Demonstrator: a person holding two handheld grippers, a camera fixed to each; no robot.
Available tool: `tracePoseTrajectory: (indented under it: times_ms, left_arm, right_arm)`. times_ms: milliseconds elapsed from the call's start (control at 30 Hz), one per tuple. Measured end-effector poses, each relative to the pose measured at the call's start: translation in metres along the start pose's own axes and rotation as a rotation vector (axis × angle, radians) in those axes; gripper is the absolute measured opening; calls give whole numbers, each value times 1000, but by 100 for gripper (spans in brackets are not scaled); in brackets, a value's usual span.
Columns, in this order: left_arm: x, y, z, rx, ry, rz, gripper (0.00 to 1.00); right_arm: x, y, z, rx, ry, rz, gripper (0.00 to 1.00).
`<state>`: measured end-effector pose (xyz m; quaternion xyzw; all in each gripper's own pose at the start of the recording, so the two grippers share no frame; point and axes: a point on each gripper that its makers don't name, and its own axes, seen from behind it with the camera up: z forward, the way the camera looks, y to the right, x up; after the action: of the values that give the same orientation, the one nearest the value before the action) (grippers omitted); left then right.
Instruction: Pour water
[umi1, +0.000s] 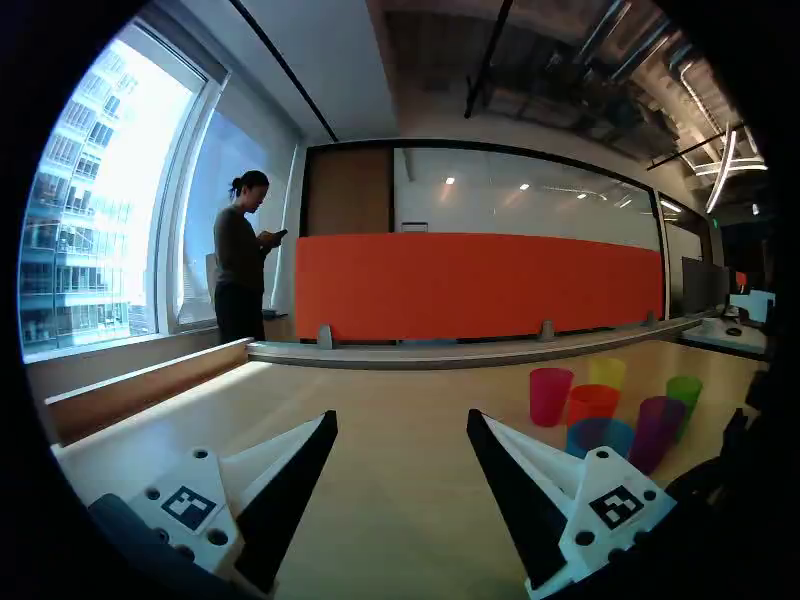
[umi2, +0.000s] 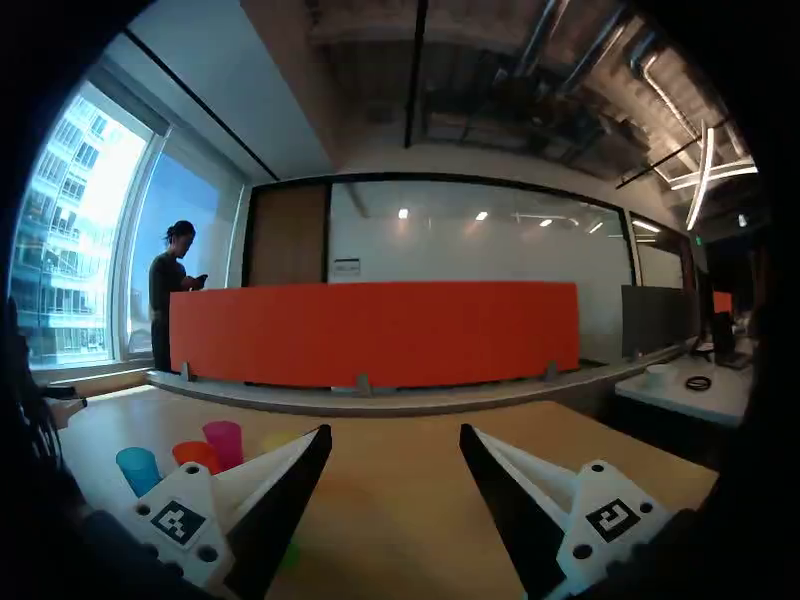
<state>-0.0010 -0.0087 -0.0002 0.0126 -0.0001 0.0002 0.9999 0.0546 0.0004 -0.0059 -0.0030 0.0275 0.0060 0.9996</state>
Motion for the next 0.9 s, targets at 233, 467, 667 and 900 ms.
tracePoseTrajectory:
  times_ms: [233, 467, 667, 900]
  left_arm:
    - [0, 0, 0, 0, 0, 0, 96]
    - [0, 0, 0, 0, 0, 0, 96]
    - [0, 0, 0, 0, 0, 0, 96]
    - [0, 0, 0, 0, 0, 0, 96]
  right_arm:
    - [-17, -5, 1, 10, -7, 11, 99]
    - [-30, 1, 2, -4, -12, 18, 99]
    - [-38, 3, 2, 2, -15, 21, 99]
    - [-49, 7, 6, -5, -33, 14, 99]
